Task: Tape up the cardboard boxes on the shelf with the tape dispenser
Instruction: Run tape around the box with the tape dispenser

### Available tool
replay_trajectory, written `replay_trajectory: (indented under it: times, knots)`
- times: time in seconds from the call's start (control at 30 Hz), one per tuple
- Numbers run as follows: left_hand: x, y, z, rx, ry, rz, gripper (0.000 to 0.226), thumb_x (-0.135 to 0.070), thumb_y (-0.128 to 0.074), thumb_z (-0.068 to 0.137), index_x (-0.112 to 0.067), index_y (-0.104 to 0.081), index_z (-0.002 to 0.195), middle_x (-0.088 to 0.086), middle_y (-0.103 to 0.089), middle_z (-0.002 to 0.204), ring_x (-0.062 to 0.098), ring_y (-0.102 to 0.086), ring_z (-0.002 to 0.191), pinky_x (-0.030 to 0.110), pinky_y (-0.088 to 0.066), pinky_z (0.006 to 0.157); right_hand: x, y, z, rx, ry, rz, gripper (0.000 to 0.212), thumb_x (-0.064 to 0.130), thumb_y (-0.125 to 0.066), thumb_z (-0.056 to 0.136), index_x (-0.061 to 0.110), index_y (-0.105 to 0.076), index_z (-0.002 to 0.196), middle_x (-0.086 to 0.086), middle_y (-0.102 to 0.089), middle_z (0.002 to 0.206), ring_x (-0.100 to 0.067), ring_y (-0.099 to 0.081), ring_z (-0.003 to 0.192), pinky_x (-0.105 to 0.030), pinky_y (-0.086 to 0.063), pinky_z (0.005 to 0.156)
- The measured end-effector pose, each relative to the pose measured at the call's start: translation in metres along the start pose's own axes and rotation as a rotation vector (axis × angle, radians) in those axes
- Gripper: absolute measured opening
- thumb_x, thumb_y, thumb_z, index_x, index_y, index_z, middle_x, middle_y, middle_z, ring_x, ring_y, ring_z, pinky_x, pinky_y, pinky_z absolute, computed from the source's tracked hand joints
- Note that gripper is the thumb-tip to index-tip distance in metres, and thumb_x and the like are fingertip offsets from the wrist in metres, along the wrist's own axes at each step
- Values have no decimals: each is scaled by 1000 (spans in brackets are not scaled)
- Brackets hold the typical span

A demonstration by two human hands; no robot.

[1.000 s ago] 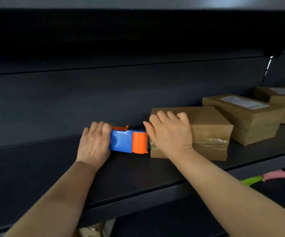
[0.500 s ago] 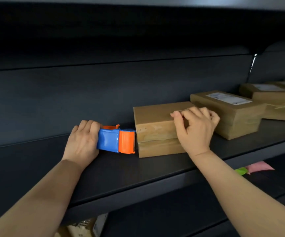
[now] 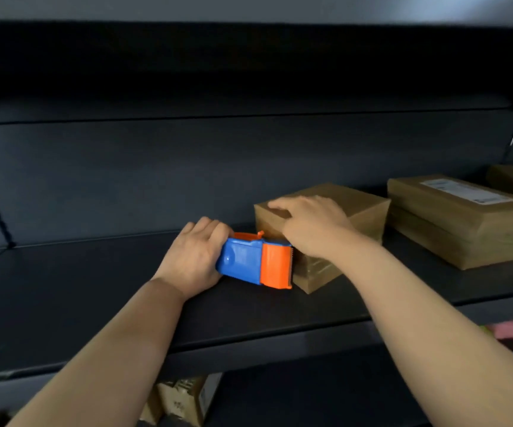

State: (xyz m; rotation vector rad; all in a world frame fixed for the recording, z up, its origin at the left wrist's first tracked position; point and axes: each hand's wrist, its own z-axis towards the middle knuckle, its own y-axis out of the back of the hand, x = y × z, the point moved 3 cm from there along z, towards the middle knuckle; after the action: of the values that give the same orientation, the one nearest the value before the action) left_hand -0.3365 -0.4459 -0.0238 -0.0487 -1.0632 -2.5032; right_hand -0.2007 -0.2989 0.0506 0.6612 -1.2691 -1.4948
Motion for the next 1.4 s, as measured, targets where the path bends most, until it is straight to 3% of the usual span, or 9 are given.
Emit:
replay_trajectory:
  times: [0.17, 0.33, 0.5, 0.9, 1.1, 1.17, 1.23, 1.3, 1.4]
  knots:
    - [-3, 1, 0, -2, -14, 10, 36, -13, -76, 63, -14, -57, 94, 2, -58, 84, 25, -51, 78, 33, -37, 68, 3, -8, -4, -61, -33, -97, 42, 37, -32, 101, 37, -43, 142, 3, -39, 140, -21, -36, 128, -43, -30, 102]
    - [5, -1, -2, -16, 56, 48, 37, -1, -74, 59, -10, -57, 90, 6, -55, 84, 29, -50, 77, 37, -41, 65, 1, -4, -6, 52, -9, -140, 49, 28, -34, 103, 43, -27, 149, 11, -25, 158, -23, -30, 141, -43, -24, 109]
    - [35, -2, -12, -7, 259, 68, 47, 9, -72, 50, -8, -54, 90, 12, -56, 84, 35, -51, 78, 41, -43, 64, -30, 12, -37, 97, 40, -36, 43, 30, -28, 106, 50, -33, 144, 23, -26, 155, -10, -25, 143, -42, -21, 114]
    - [14, -11, 9, -64, 225, 261, 42, 11, -72, 53, -5, -53, 86, 15, -56, 80, 35, -52, 74, 42, -43, 61, -52, 22, -39, 146, 127, 72, 41, 30, -35, 105, 55, -39, 137, 29, -31, 150, -4, -21, 144, -32, -17, 114]
    - [5, -8, 10, -71, 162, 379, 19, -2, -51, 69, -5, -53, 87, 14, -58, 81, 35, -54, 76, 43, -41, 65, -57, 27, -39, 199, 101, 123, 46, 20, -39, 103, 56, -46, 132, 27, -37, 148, -8, -26, 143, -35, -22, 117]
    - [5, -8, 8, -52, 167, 367, 24, 0, -60, 64, -4, -55, 87, 14, -58, 82, 35, -53, 76, 43, -42, 66, -47, 28, -40, 106, 42, 32, 49, 13, -38, 98, 49, -52, 127, 18, -52, 138, -17, -43, 131, -37, -33, 107]
    - [3, -8, 9, -47, 162, 340, 25, -1, -62, 63, -4, -55, 87, 14, -58, 82, 35, -53, 76, 43, -43, 65, -30, 19, -39, -176, -1, -135, 36, 20, -36, 91, 35, -59, 114, 7, -66, 109, -21, -58, 106, -38, -35, 96]
    - [1, -8, 8, -58, 157, 318, 34, 4, -71, 56, -3, -56, 86, 14, -58, 81, 35, -53, 75, 43, -42, 64, -20, -4, -37, -454, 0, -303, 28, 31, -33, 92, 24, -61, 94, 2, -65, 85, -22, -60, 85, -40, -34, 86]
    - [0, -10, 7, -68, 164, 302, 34, 6, -69, 54, -3, -56, 84, 14, -57, 79, 35, -53, 73, 43, -43, 62, -26, -39, -29, -684, 49, -414, 22, 34, -44, 96, 20, -56, 83, 0, -54, 80, -22, -51, 76, -37, -31, 72]
